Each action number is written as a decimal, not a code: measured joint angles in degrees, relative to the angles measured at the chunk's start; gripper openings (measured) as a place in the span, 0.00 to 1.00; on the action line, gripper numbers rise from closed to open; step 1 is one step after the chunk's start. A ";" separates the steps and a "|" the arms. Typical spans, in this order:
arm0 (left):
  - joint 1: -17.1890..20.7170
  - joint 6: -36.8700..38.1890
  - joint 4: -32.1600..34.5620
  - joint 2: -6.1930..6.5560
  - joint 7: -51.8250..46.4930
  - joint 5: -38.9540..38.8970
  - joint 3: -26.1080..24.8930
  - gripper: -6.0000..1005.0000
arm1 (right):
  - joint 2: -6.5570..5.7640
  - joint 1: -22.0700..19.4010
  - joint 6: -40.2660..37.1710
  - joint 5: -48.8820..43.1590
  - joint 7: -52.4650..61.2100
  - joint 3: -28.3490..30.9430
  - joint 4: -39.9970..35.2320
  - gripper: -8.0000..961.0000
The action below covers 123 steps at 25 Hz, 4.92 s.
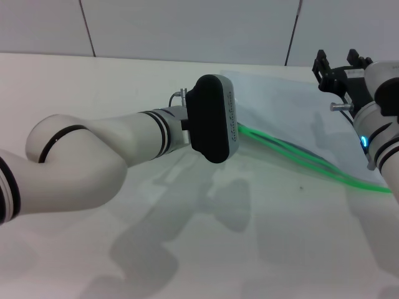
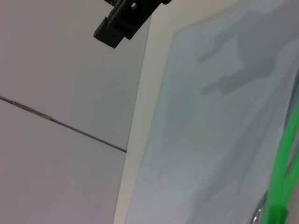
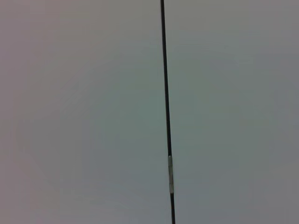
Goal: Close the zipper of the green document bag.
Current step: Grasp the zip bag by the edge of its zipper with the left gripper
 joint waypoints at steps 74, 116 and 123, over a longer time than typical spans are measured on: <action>3.60 -4.08 2.19 0.25 -0.72 -1.93 0.04 0.06 | -0.41 -9.59 -25.98 -39.99 13.07 23.69 -19.38 0.51; 3.84 -4.22 2.21 0.33 -0.73 -2.48 -0.65 0.06 | -0.33 -2.13 -55.05 -32.54 -21.08 38.10 -15.12 0.66; 4.34 -4.07 2.84 0.39 -0.72 -2.48 -0.95 0.06 | -0.16 -5.66 -63.98 -32.29 -31.02 38.25 -23.67 0.65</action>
